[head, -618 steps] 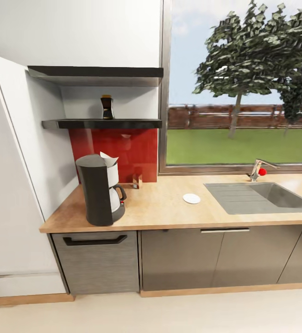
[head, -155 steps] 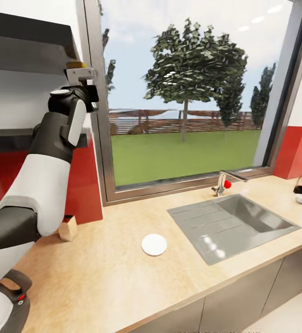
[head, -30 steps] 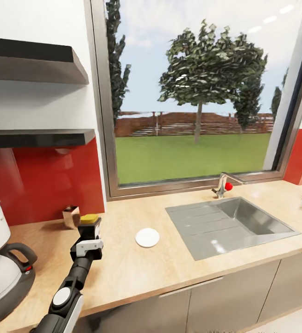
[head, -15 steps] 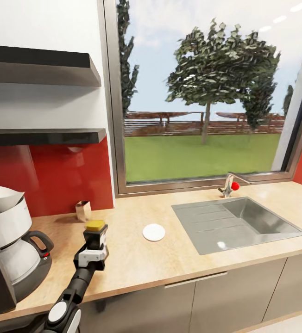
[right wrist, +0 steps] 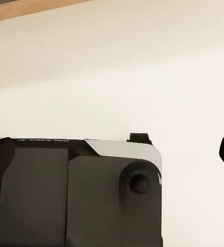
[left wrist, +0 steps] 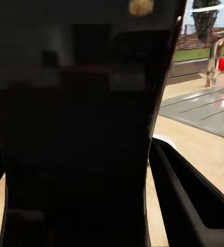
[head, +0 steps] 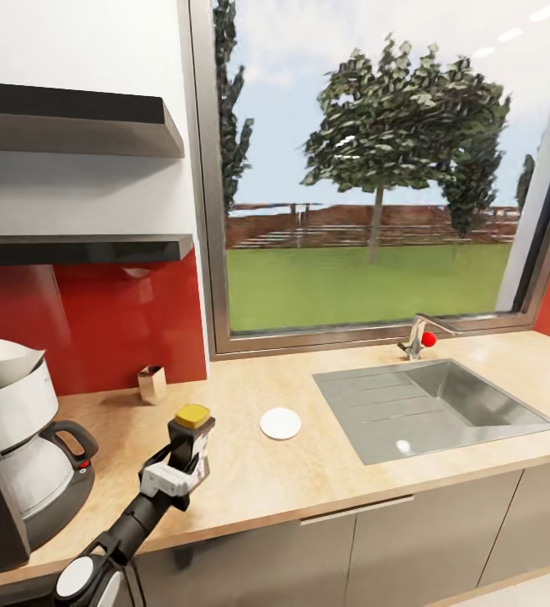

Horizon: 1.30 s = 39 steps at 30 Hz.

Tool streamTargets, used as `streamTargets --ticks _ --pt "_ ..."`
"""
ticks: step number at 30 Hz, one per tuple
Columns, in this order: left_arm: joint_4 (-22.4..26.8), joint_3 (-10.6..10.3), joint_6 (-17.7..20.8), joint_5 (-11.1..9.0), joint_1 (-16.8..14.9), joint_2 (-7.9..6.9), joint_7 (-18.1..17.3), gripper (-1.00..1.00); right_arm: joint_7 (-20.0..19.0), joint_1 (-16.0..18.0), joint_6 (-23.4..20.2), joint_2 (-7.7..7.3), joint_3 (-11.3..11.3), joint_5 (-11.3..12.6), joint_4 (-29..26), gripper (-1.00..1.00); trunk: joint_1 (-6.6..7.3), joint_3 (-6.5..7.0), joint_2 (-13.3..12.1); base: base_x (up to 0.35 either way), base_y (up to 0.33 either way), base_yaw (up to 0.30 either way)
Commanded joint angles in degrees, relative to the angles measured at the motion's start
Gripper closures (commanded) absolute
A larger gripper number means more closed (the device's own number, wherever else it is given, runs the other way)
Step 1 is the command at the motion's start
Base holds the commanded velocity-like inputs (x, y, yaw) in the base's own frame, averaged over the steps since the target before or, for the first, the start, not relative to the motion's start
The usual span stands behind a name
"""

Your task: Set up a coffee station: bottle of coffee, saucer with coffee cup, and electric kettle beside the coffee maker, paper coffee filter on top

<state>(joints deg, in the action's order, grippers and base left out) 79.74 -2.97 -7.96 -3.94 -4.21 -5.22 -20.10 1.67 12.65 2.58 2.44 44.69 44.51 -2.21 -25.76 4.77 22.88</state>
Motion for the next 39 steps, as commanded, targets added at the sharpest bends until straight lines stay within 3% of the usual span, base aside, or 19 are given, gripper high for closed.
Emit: streamTargets --ticks 1,5,10,16,18,22,24,28,39 --pt "0.2 0.0 0.1 -0.4 0.0 -0.44 -2.0 1.0 0.2 0.0 0.1 0.02 0.5 0.5 0.0 -1.0 -0.02 -0.02 0.0 0.0 0.0 0.095" --pt "0.7 1.3 1.3 -0.5 0.0 -1.1 -8.4 1.0 0.2 0.0 0.1 0.09 0.5 0.5 0.0 -1.0 -0.02 -0.02 0.0 0.0 0.0 0.191" --pt "2.6 6.3 6.9 -0.6 0.0 -1.26 -20.3 1.0 0.2 0.0 0.1 0.03 0.6 0.4 0.0 -1.0 -0.02 -0.02 0.0 0.0 0.0 0.129" --pt "3.5 12.9 14.8 -0.6 -0.2 -1.32 -38.0 1.0 0.2 0.0 0.2 0.02 0.7 0.3 0.0 -1.0 -0.02 -0.02 0.0 0.0 0.0 0.016" --pt "4.3 15.0 16.8 -0.4 -0.2 -1.73 -44.1 1.0 0.2 0.0 0.6 0.03 0.8 0.3 0.0 -1.0 -0.02 -0.02 0.0 0.0 0.0 0.003" --pt "5.1 18.7 19.6 -0.1 -0.1 -2.92 -52.3 1.0 0.2 0.0 1.3 0.02 0.8 0.2 0.0 -1.0 -0.02 -0.02 0.0 0.0 0.0 0.001" --pt "5.2 20.0 20.1 0.1 -0.1 -3.2 -54.6 1.0 0.2 0.0 1.5 0.02 0.8 0.2 0.0 -1.0 -0.02 -0.02 0.0 0.0 0.0 0.0" --pt "5.2 20.6 20.4 0.1 0.0 -3.37 -56.3 1.0 0.2 0.0 1.7 0.02 0.8 0.1 0.0 -1.0 -0.02 -0.02 0.0 0.0 0.0 0.0" --pt "5.1 20.5 20.0 1.3 1.7 -3.15 -57.0 1.0 0.2 0.0 1.7 -0.02 0.8 0.1 0.0 -1.0 -0.02 -0.02 0.0 -0.08 0.0 0.0"
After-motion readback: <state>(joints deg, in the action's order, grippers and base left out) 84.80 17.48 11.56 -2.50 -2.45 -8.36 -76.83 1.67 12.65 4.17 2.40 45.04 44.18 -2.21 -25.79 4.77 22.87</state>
